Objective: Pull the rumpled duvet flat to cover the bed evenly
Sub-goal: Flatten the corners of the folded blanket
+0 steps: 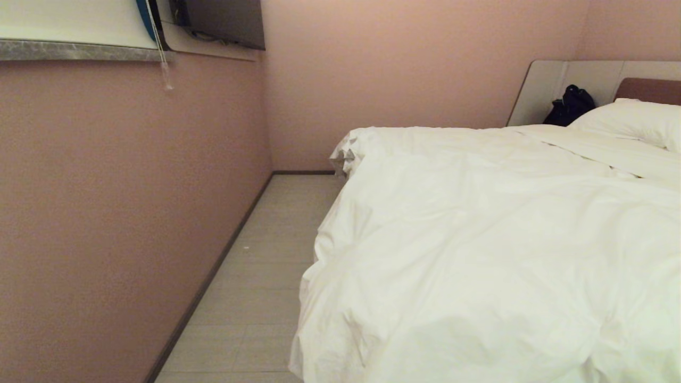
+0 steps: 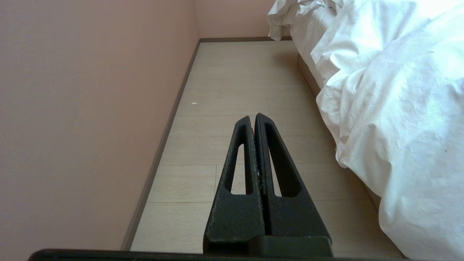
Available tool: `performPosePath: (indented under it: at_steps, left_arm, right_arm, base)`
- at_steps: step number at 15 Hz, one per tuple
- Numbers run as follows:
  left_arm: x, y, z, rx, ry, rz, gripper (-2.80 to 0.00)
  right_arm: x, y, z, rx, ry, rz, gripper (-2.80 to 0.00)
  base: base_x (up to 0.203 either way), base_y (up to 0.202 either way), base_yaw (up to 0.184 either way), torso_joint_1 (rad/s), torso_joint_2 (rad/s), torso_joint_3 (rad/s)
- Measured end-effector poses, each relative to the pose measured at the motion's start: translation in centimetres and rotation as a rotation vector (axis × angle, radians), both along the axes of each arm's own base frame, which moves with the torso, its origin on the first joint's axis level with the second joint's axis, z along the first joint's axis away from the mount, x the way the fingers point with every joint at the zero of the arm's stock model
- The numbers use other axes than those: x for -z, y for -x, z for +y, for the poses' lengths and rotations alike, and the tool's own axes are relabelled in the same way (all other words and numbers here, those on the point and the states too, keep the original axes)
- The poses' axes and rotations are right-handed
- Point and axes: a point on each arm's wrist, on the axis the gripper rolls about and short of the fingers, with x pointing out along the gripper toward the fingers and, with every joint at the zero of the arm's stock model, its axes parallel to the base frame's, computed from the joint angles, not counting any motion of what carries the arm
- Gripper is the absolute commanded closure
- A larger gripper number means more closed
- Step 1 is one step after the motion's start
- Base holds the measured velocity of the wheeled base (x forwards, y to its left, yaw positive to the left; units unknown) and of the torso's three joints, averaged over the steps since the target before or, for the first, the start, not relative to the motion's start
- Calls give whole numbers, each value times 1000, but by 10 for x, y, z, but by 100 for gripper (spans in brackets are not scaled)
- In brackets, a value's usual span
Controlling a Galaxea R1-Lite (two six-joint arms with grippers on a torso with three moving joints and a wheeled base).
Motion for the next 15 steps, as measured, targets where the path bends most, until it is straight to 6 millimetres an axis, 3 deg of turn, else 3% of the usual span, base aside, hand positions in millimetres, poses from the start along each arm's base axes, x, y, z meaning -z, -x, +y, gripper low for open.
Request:
performPosePath:
  at_steps: [6, 9, 15]
  left_arm:
    - [0, 0, 0, 0, -1, 0, 0]
    - [0, 0, 0, 0, -1, 0, 0]
    - [0, 0, 0, 0, -1, 0, 0]
  right_arm:
    - [5, 19, -29, 4, 218, 40, 0]
    - [2, 38, -42, 70, 312, 39, 0]
    - [-33, 88, -92, 258, 479, -31, 0]
  base:
    - [0, 0, 0, 0, 0, 0]
    - [0, 0, 0, 0, 0, 0]
    - [0, 0, 0, 0, 0, 0]
